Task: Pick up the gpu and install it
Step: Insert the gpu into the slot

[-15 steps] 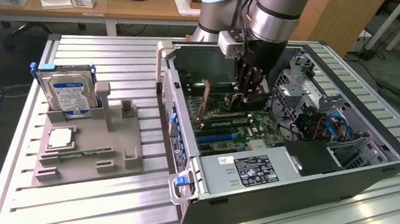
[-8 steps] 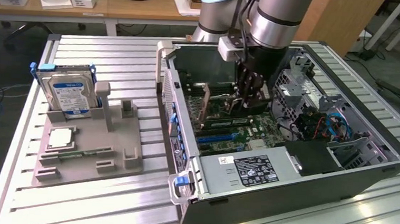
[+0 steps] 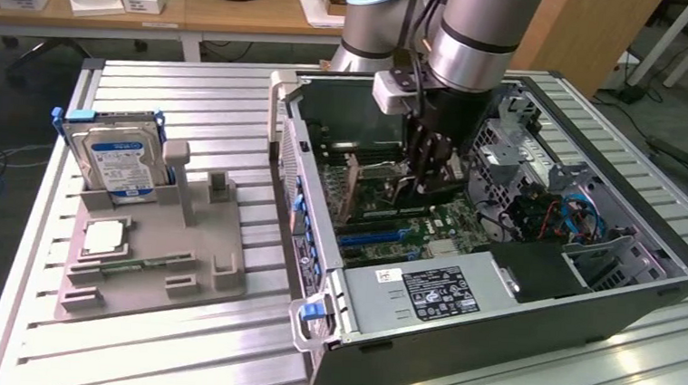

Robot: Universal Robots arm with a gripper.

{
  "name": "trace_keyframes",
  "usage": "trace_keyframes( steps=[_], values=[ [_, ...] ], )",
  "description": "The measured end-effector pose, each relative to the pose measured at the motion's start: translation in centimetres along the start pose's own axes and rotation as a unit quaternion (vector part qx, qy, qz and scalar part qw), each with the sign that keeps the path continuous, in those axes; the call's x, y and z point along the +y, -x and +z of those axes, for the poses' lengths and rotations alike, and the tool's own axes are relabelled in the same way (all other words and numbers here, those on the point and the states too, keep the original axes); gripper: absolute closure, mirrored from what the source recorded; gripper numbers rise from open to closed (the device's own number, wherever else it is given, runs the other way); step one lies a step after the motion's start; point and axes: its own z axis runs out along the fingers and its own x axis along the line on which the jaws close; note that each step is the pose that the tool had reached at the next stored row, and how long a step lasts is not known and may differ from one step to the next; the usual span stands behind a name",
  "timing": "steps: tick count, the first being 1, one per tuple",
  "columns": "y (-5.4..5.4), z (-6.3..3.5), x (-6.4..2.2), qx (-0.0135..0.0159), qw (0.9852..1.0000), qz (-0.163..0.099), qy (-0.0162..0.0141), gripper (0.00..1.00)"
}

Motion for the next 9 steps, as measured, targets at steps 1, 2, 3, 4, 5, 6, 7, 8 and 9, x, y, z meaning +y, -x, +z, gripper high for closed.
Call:
trace_keyframes(
  steps=[1, 2, 3, 4, 5, 6, 7, 8, 9],
  values=[
    [0.0, 0.01, 0.23, 0.0000, 1.0000, 0.000, 0.0001, 0.73],
    [0.0, 0.03, 0.42, 0.0001, 1.0000, 0.000, 0.0000, 0.73],
    [0.0, 0.04, 0.60, 0.0000, 1.0000, 0.000, 0.0000, 0.73],
    [0.0, 0.05, 0.79, 0.0001, 1.0000, 0.000, 0.0000, 0.73],
    [0.0, 0.06, 1.02, 0.0001, 1.0000, 0.000, 0.0000, 0.73],
    [0.0, 0.07, 1.32, 0.0001, 1.0000, 0.000, 0.0000, 0.73],
    [0.0, 0.07, 1.58, 0.0001, 1.0000, 0.000, 0.0001, 0.73],
    [0.0, 0.08, 1.75, 0.0001, 1.0000, 0.000, 0.0000, 0.73],
    [0.0, 0.09, 1.85, 0.0001, 1.0000, 0.000, 0.0000, 0.73]
  ],
)
